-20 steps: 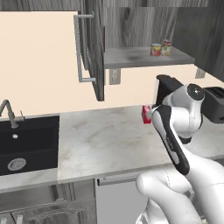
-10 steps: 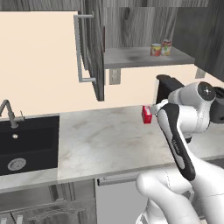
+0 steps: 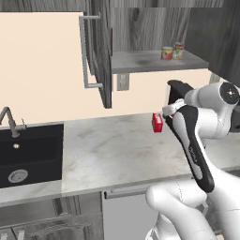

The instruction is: Pick the cans from the counter and place them in their designated side in the cabinet.

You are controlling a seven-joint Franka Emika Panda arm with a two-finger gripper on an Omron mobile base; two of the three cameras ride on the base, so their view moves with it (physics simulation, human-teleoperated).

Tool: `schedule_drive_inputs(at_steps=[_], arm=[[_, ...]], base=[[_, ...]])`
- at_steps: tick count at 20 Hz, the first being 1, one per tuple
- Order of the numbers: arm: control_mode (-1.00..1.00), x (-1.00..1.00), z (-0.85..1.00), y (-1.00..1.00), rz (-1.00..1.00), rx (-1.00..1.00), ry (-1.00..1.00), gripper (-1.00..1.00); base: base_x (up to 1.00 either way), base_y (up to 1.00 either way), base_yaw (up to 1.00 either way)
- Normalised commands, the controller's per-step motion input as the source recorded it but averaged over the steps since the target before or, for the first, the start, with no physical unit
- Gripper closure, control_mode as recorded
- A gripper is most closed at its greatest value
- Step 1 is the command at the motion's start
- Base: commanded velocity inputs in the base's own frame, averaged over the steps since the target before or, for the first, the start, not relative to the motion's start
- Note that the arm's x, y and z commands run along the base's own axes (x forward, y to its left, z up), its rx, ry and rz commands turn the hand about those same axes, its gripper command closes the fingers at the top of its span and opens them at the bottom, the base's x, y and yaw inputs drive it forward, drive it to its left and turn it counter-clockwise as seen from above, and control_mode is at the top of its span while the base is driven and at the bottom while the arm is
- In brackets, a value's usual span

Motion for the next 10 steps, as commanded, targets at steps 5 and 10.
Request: schedule_drive_inputs(at_steps=[5, 10], arm=[[-1.00, -0.23, 0.22, 0.00, -0.04, 0.00, -0.06, 1.00], [-1.00, -0.13, 0.20, 0.00, -0.04, 0.00, -0.06, 1.00]], base=[[0.00, 0.00, 0.00], [0.00, 0.00, 0.00]])
